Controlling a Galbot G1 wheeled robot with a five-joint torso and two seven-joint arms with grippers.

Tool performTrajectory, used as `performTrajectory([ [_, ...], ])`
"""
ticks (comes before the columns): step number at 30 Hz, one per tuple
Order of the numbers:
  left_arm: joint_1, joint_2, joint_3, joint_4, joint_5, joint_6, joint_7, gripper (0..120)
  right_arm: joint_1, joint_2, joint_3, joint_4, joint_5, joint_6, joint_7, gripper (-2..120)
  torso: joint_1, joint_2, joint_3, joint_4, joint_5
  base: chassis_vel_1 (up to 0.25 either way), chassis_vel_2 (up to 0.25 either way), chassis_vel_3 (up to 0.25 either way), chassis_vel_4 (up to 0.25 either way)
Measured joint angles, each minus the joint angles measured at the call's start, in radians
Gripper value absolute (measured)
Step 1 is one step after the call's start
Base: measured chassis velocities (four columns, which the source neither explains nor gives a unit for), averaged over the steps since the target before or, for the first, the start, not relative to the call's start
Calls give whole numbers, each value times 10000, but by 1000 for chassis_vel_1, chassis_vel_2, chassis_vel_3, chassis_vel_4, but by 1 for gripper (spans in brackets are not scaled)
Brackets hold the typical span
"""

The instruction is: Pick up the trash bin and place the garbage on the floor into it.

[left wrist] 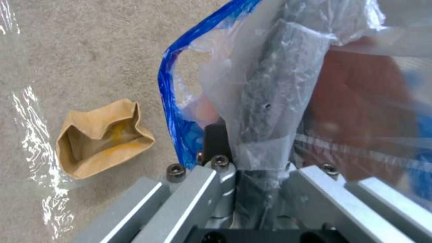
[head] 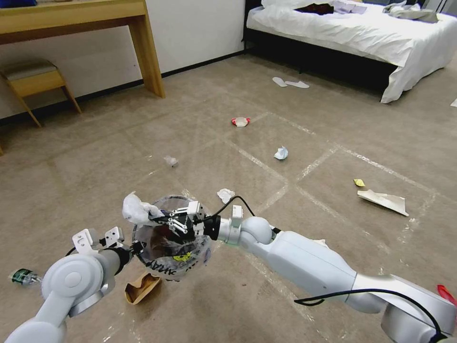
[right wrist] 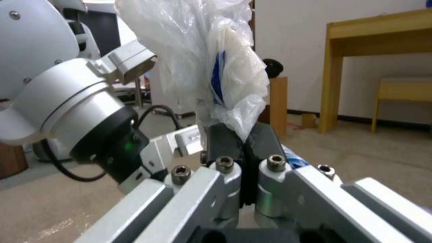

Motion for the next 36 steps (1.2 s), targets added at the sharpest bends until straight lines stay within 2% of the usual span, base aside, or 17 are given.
performTrajectory([
  [8,-21,14,-25,91,9,-8,-33,0,-23,-346,71,108,-4,3,14,0,0,0,0,0,0,0,0,0,0],
  [19,-6,15,-80,76,17,-39,-40,0,-64,-424,99,107,-145,23,175,1,0,0,0,1,0,0,0,0,0],
  [20,-3,13,-80,73,20,-39,-41,0,-64,-437,99,103,-190,26,135,6,0,0,0,1,0,0,0,0,0],
  [21,-3,13,-80,73,20,-39,-41,0,-64,-437,99,103,-190,26,135,6,0,0,0,1,0,0,0,0,0],
  [22,-7,10,-80,72,23,-39,-43,0,-60,-476,101,100,-241,20,56,14,0,0,0,1,0,0,0,0,0],
  [26,-18,9,-81,76,24,-40,-44,0,-54,-490,132,100,-244,-10,-32,22,0,0,0,0,0,0,0,0,0],
  [28,-36,-7,-79,109,31,-41,-45,0,-24,-520,138,101,-268,-74,-142,36,0,0,0,1,0,0,0,0,0],
  [32,-54,-20,-74,120,35,-41,-45,0,-22,-530,138,91,-290,-80,-176,45,0,0,0,0,0,0,0,0,0],
  [35,-78,-25,-70,120,16,-47,-83,0,-41,-559,144,29,-331,-81,-259,61,0,0,0,1,0,0,0,0,0],
  [36,-78,-25,-70,120,16,-47,-83,0,-41,-559,144,29,-331,-81,-259,61,0,0,0,1,0,0,0,0,0],
])
